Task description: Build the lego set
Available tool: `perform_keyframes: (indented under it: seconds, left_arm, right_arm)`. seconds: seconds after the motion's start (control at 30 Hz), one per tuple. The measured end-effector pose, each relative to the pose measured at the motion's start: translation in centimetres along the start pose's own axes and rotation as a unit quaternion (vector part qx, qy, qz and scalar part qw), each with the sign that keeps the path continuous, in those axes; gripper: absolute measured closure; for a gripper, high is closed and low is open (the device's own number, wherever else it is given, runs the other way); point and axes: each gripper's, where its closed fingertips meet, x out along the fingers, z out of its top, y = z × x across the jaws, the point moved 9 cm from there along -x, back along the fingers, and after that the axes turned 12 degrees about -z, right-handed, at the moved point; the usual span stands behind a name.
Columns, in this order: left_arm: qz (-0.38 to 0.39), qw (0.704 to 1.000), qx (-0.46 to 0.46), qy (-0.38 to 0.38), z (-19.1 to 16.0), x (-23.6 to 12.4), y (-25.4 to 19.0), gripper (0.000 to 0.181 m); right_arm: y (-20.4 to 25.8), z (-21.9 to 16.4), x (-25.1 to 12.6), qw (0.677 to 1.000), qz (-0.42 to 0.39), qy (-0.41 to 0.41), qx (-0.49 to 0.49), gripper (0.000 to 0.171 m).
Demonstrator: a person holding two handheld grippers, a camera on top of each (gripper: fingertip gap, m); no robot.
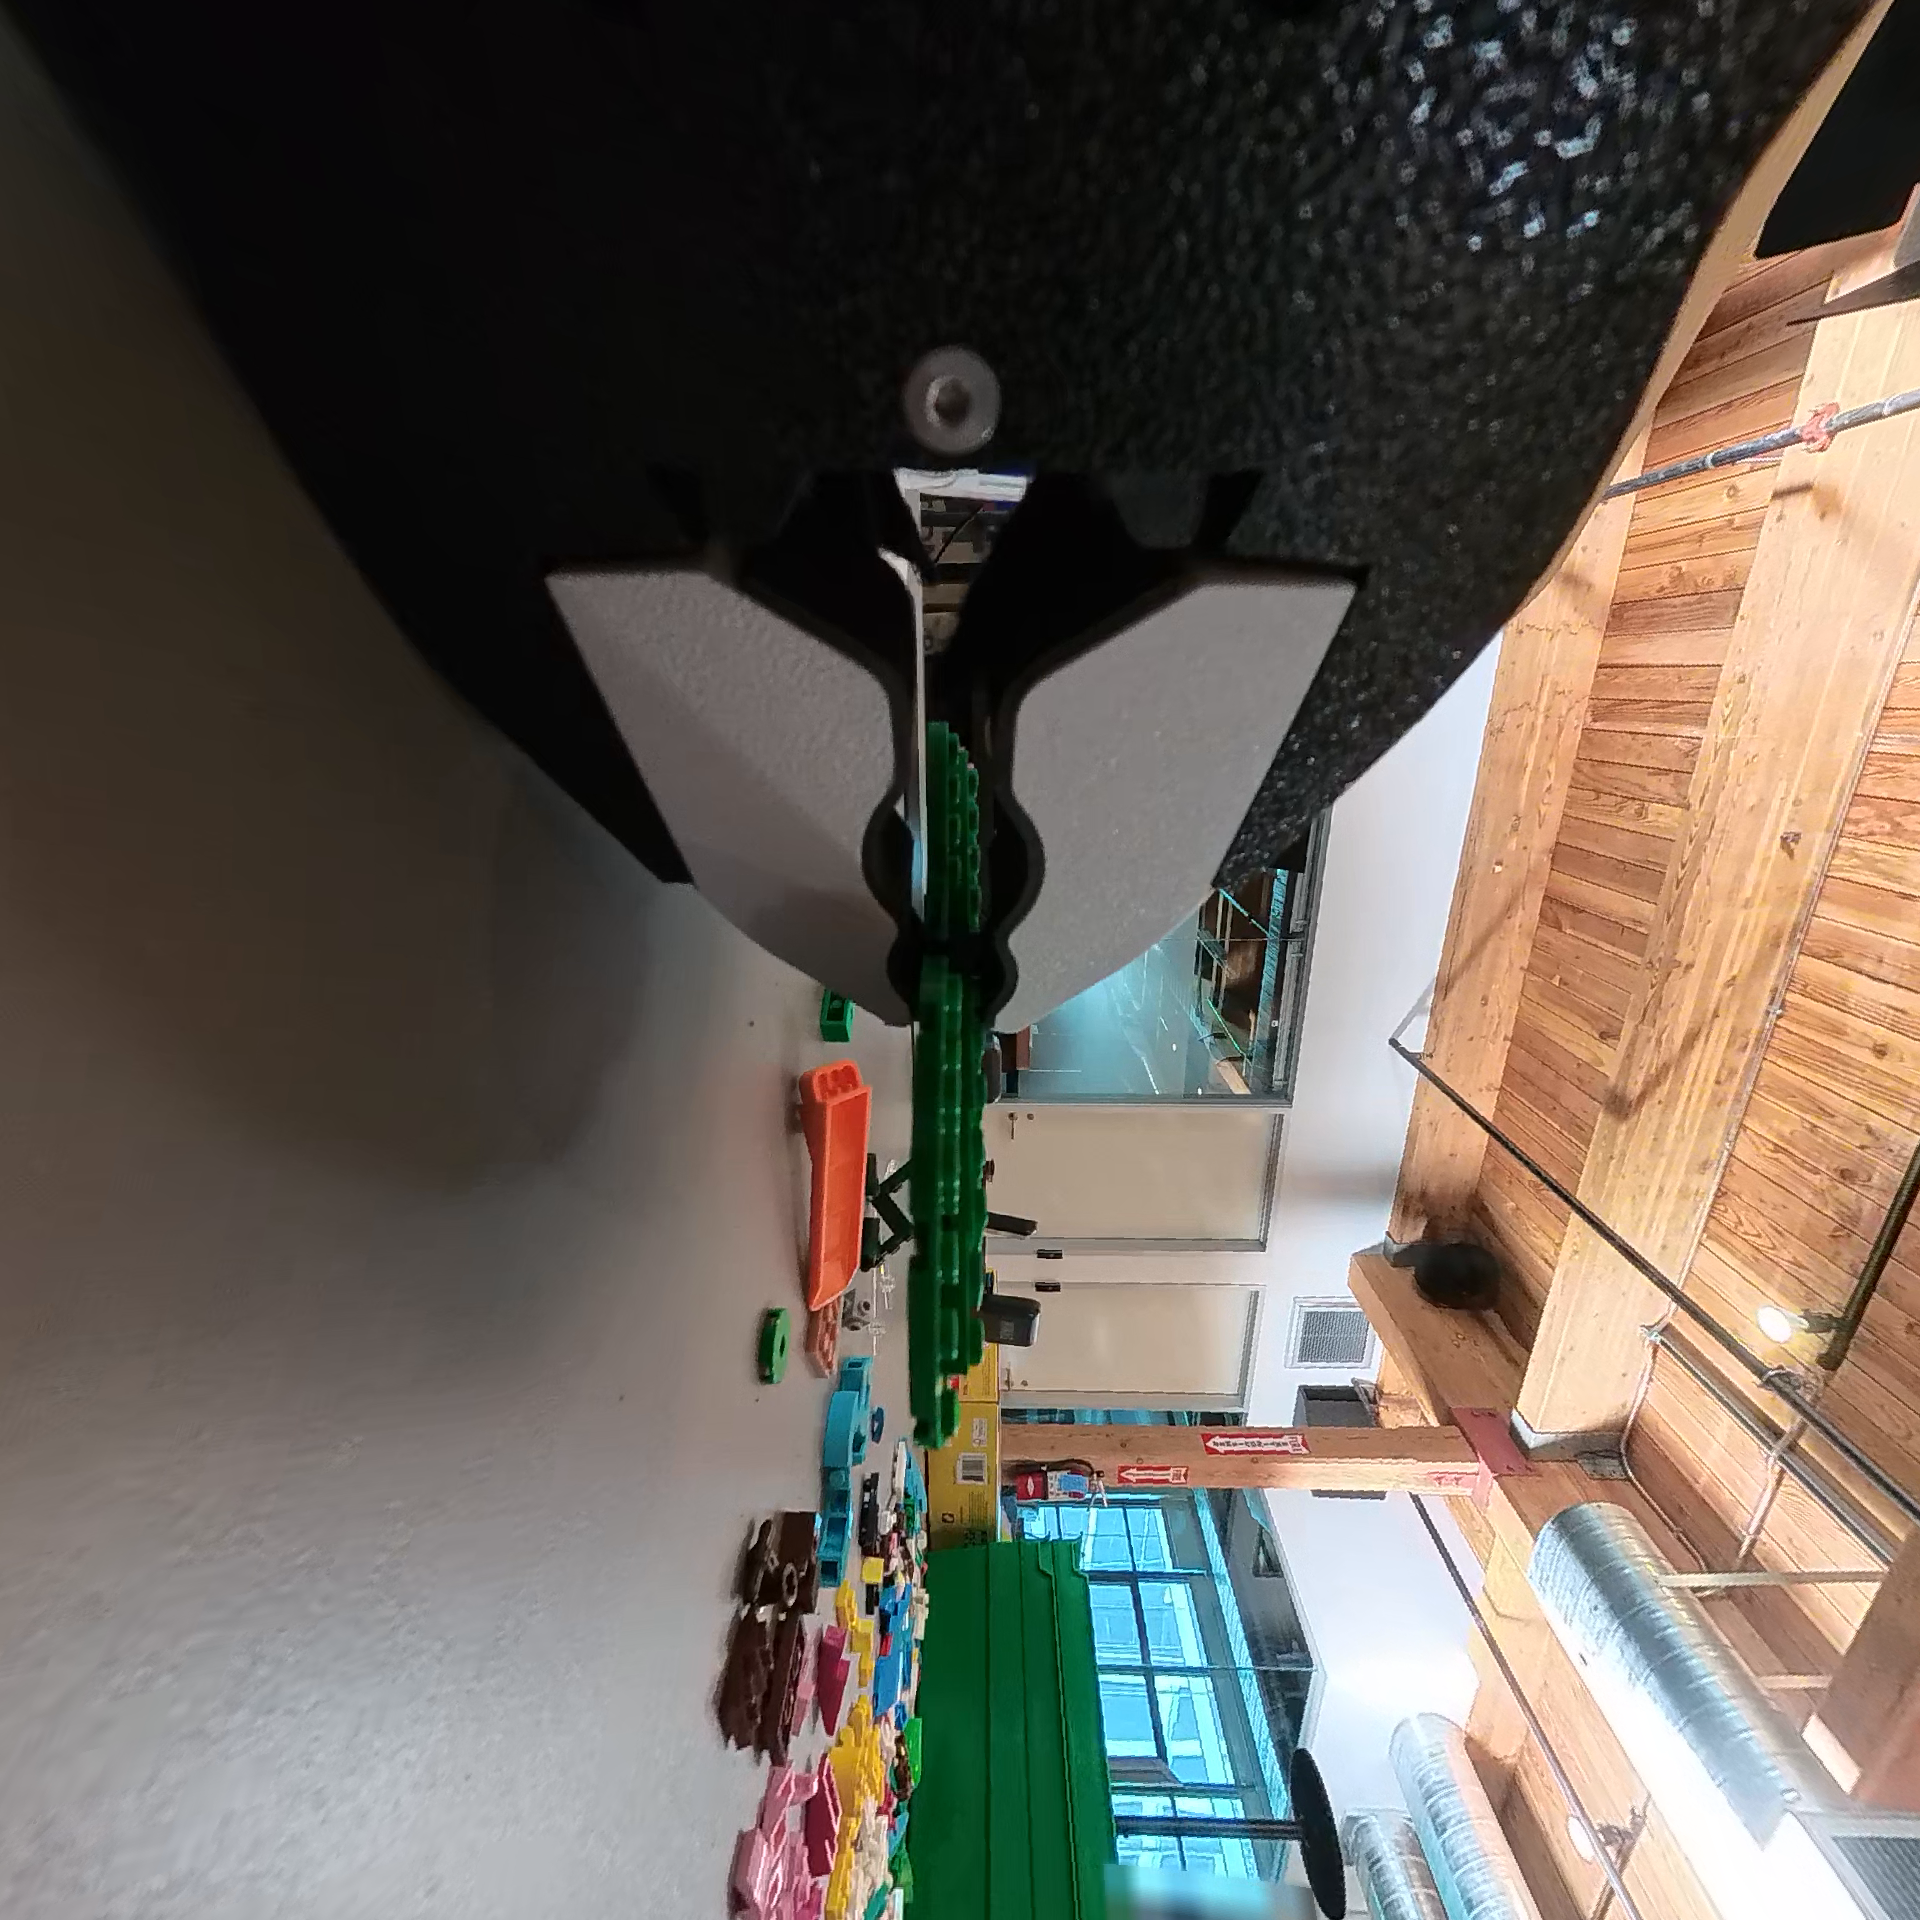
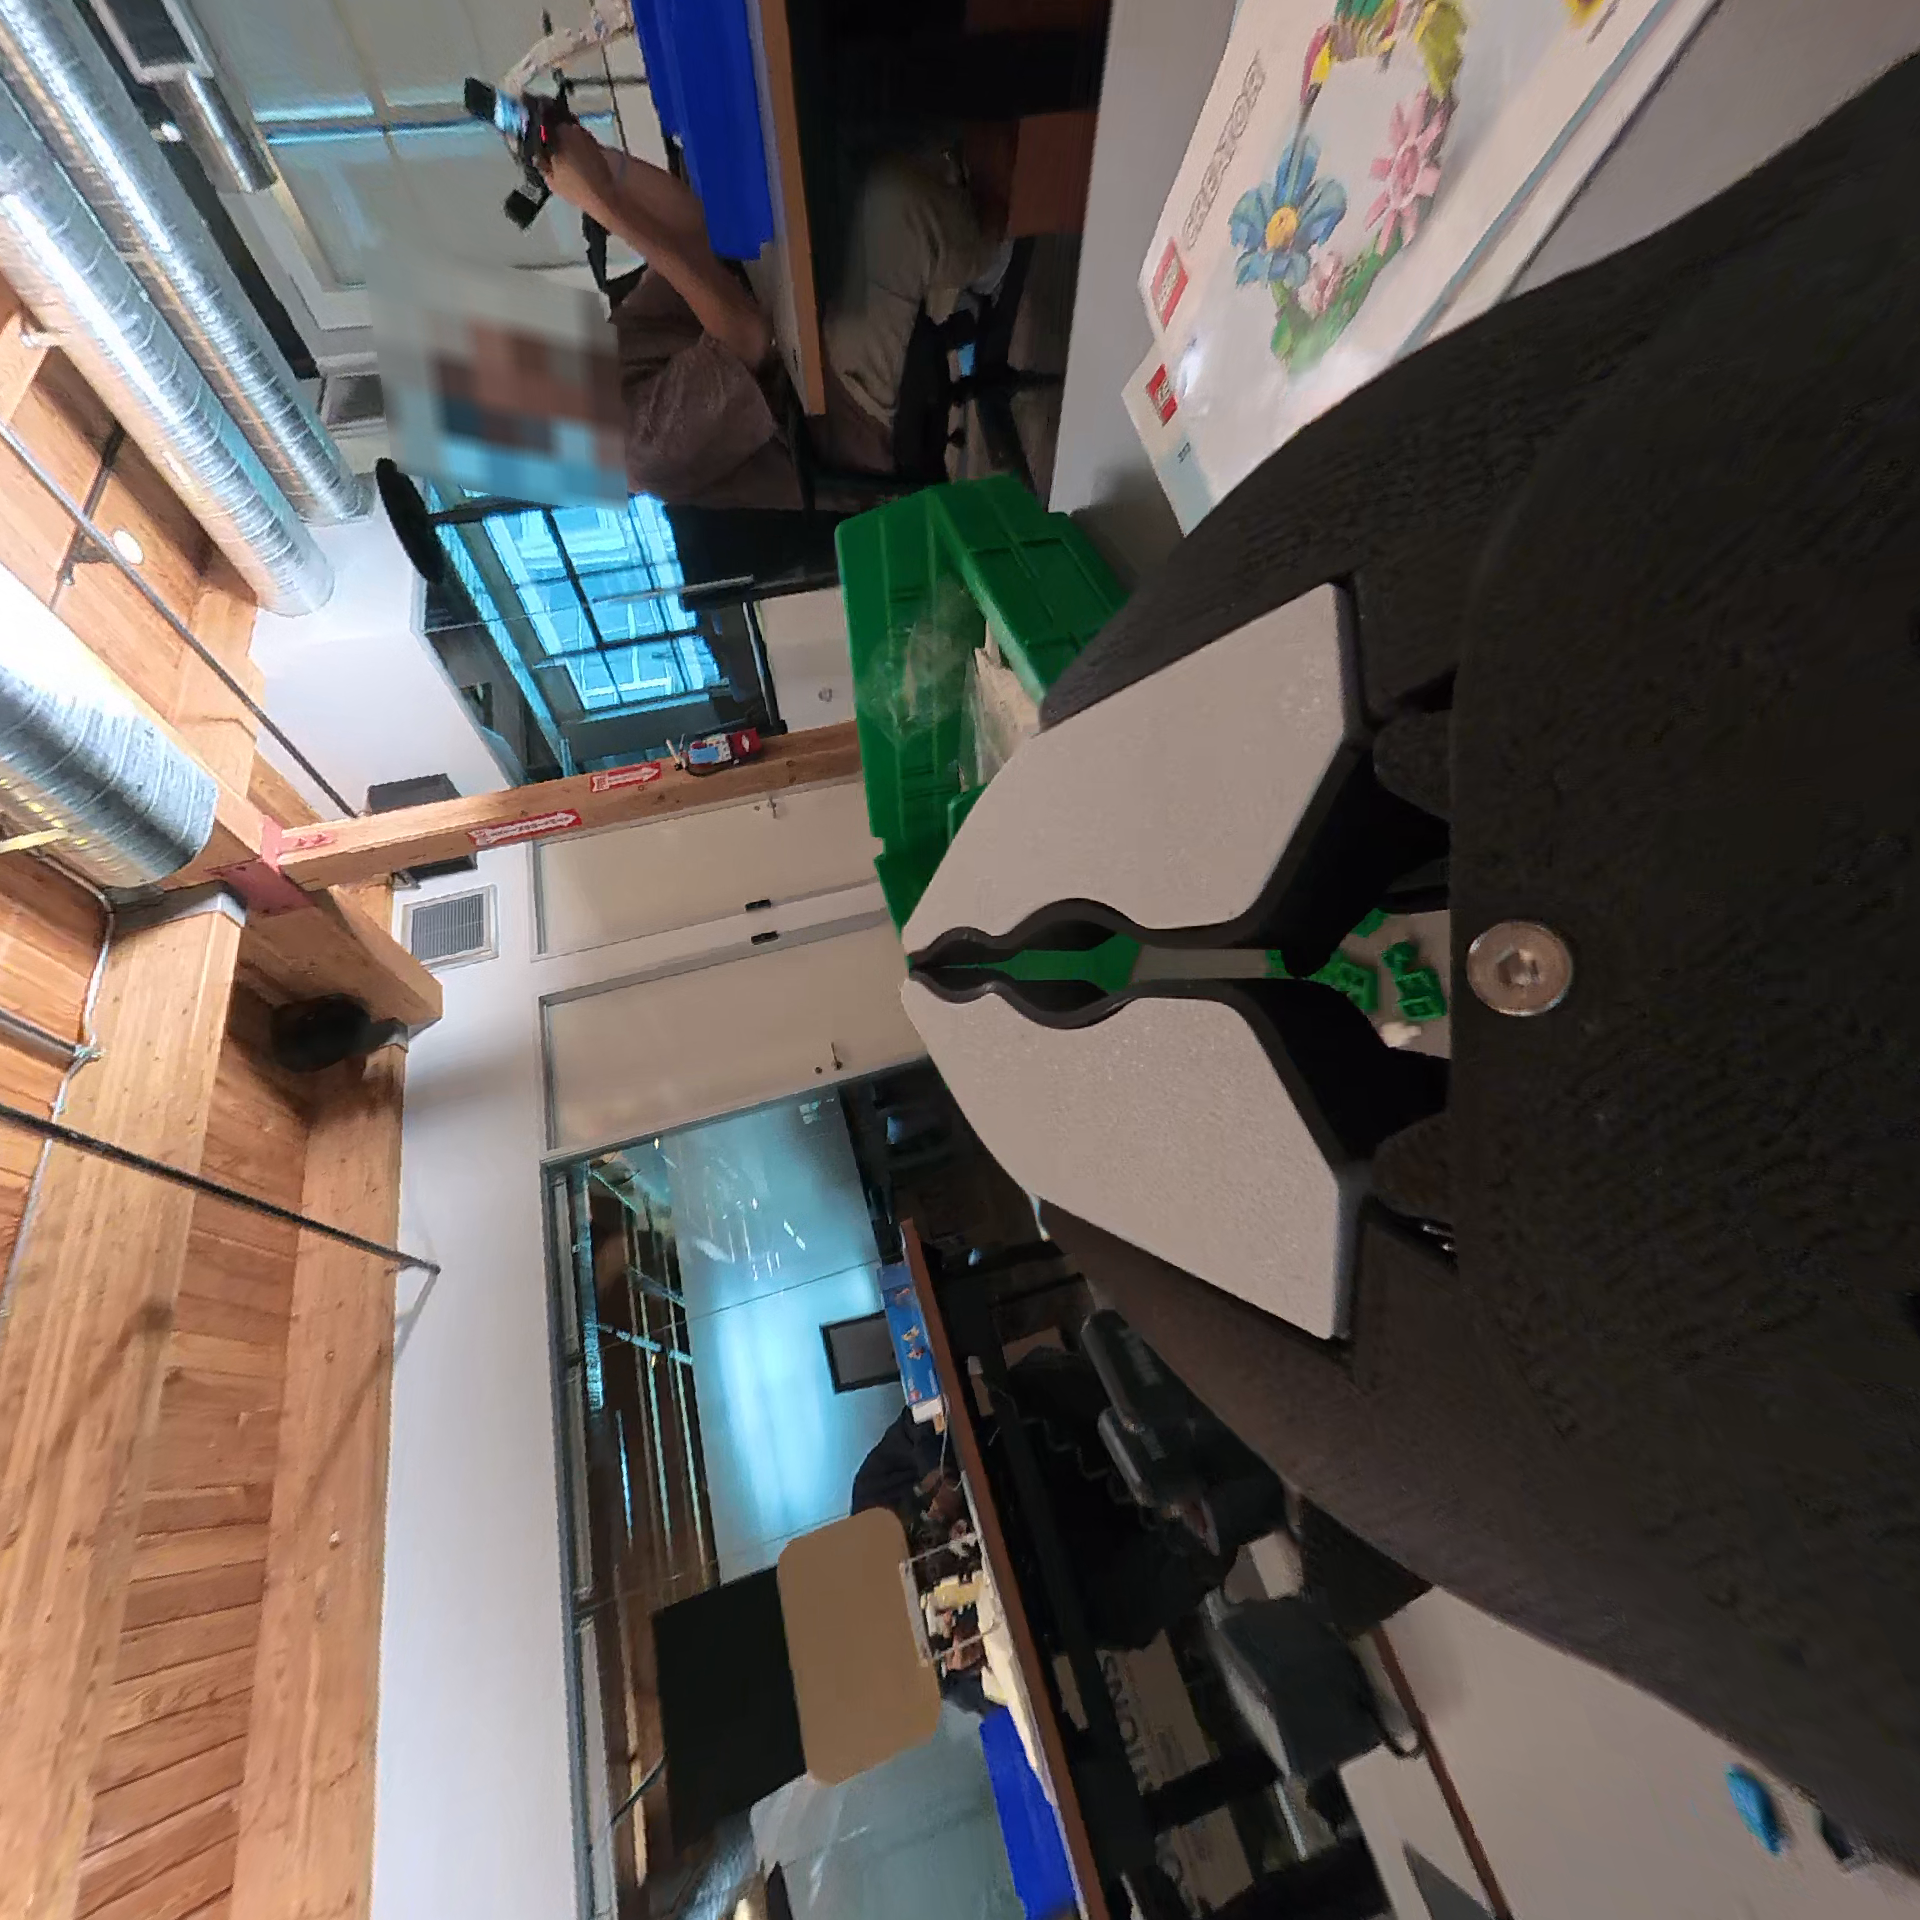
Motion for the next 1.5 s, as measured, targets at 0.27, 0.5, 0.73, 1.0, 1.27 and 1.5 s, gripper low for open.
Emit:
perform_keyframes:
  seconds: [0.27, 0.5, 0.73, 1.0, 1.27, 1.5]
  left_arm:
    - [0.007, 1.000, 0.000, 0.016, -0.4, 0.0, 0.0, 0.173]
    - [0.039, 0.998, 0.010, 0.054, -0.7, 0.6, 0.2, 0.173]
    - [0.054, 0.994, -0.006, 0.095, 0.1, 2.2, 0.9, 0.173]
    - [0.047, 0.992, -0.005, 0.120, 2.1, 5.0, 1.3, 0.172]
    - [0.049, 0.986, -0.031, 0.154, 0.8, 5.5, 1.6, 0.173]
    - [0.040, 0.987, -0.026, 0.154, 0.8, 5.6, 1.4, 0.173]
  right_arm:
    - [-2.1, 3.2, 6.1, 0.979, 0.118, 0.148, -0.072, 0.171]
    - [-7.4, 2.8, 8.2, 0.938, 0.196, 0.228, -0.173, 0.171]
    - [-4.0, -2.4, 8.2, 0.831, 0.443, 0.295, -0.161, 0.167]
    - [4.5, -8.5, 9.9, 0.644, 0.634, 0.368, -0.221, 0.142]
    - [7.5, -12.2, 12.2, 0.569, 0.635, 0.382, -0.357, 0.134]
    - [8.5, -15.1, 12.7, 0.525, 0.628, 0.429, -0.382, 0.136]
